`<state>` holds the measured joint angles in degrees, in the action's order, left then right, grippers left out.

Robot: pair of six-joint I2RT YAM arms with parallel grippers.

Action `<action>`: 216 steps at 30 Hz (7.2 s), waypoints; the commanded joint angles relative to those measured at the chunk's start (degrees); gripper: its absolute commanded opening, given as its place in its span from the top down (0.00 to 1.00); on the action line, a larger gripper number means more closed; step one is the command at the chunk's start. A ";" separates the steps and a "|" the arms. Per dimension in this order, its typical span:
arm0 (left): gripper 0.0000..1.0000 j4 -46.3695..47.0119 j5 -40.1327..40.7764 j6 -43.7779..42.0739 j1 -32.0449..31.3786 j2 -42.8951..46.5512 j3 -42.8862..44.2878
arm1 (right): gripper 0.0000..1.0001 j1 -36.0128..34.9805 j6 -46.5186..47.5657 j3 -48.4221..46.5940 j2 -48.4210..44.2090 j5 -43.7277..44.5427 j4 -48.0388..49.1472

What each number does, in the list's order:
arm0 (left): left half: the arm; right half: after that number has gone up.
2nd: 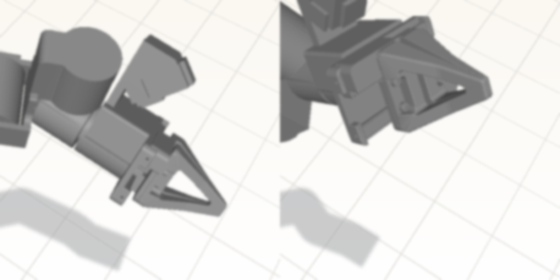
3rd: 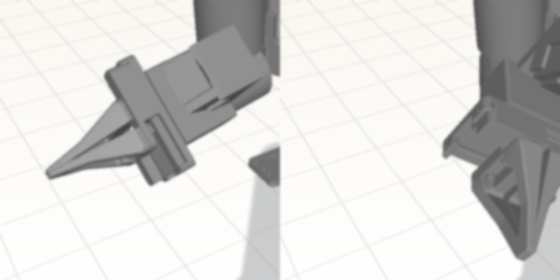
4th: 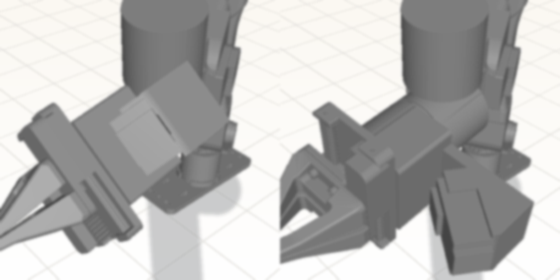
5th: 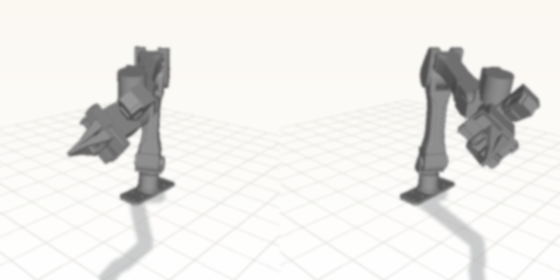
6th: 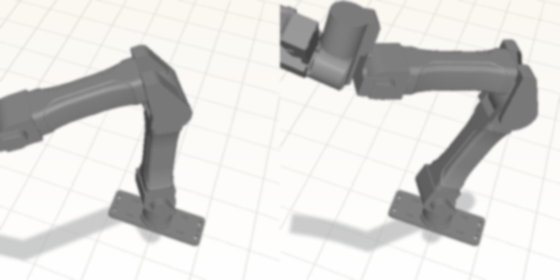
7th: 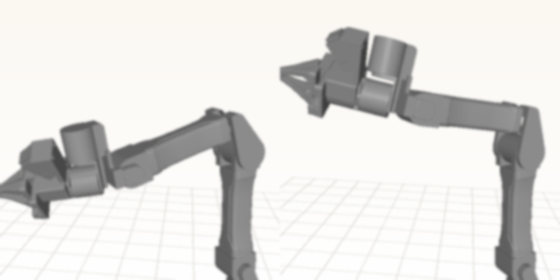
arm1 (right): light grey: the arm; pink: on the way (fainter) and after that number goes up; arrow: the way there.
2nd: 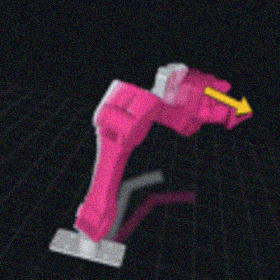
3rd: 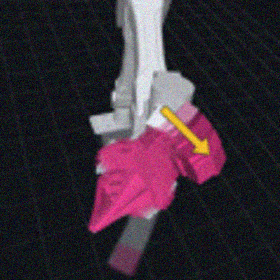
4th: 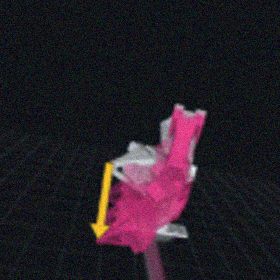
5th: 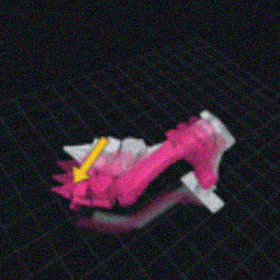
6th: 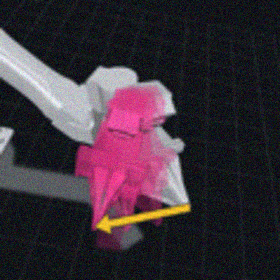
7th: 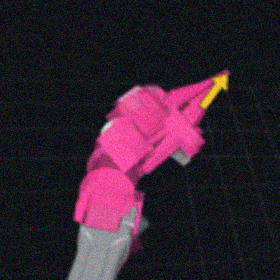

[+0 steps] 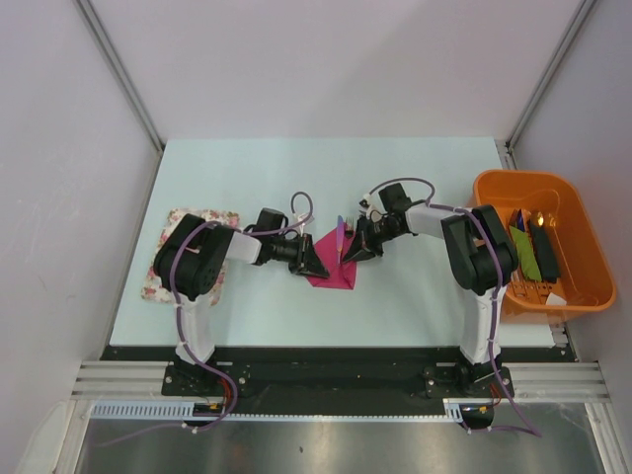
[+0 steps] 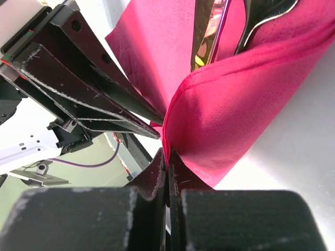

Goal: Place the utensils on the paper napkin and roll it up

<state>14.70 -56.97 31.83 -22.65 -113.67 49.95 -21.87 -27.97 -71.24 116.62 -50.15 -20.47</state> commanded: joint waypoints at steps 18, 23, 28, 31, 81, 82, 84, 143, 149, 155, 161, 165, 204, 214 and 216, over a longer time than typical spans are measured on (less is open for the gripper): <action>0.66 -4.32 1.95 -6.34 -0.99 0.64 4.27 | 1.00 -1.25 -0.69 -3.55 0.54 1.11 1.05; 0.66 -7.75 2.65 -8.80 -2.48 -0.15 5.94 | 1.00 -1.25 -1.21 -3.73 0.63 0.93 1.39; 0.74 -7.93 4.32 -8.46 -3.01 -1.20 6.47 | 1.00 -1.42 -1.74 -3.90 0.89 0.67 1.48; 0.83 -7.23 5.11 -7.05 -3.01 -1.64 6.65 | 1.00 -1.77 -1.92 -3.99 1.07 0.32 1.57; 0.60 -20.68 6.43 -15.14 -1.60 4.60 6.21 | 1.00 -2.74 -7.80 -2.23 5.29 0.32 10.36; 0.61 -20.24 6.52 -14.53 -1.78 4.25 6.21 | 1.00 -2.83 -7.98 -2.23 5.29 0.23 10.54; 0.63 -19.19 6.61 -14.00 -2.39 3.98 6.21 | 1.00 -2.92 -8.33 -2.32 4.94 0.14 10.71; 0.62 6.23 9.06 8.78 3.59 8.47 2.68 | 0.64 -3.97 -7.54 -2.15 7.13 -0.30 11.86; 0.68 -1.60 8.81 4.90 1.65 6.00 6.56 | 0.67 -3.97 -7.19 -2.15 7.13 0.40 11.33; 0.74 -2.48 8.89 5.16 0.24 3.89 7.53 | 0.71 -3.97 -6.75 -2.06 6.96 1.19 11.15; 0.81 -9.14 10.91 2.27 0.15 1.52 9.37 | 0.71 -3.88 -6.66 -2.15 6.43 1.28 11.24; 0.87 -13.71 13.72 -0.89 0.33 0.90 9.55 | 0.71 -3.45 -6.66 -2.67 4.33 1.28 10.72; 0.94 -18.39 16.54 -5.03 0.33 -0.33 10.78 | 0.99 -10.91 11.27 -17.62 5.11 31.43 -9.33; 0.84 -13.14 14.17 -6.08 0.16 5.45 9.02 | 1.00 -11.44 14.34 -15.77 8.98 33.98 -10.38; 0.77 -11.72 13.12 -6.87 -0.37 7.31 8.67 | 1.00 -11.44 14.78 -14.28 8.45 33.54 -10.56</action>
<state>-1.41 -42.78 27.92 -22.39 -112.57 59.24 -32.73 -16.38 -87.57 122.30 -20.62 -29.78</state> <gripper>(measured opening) 0.188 0.009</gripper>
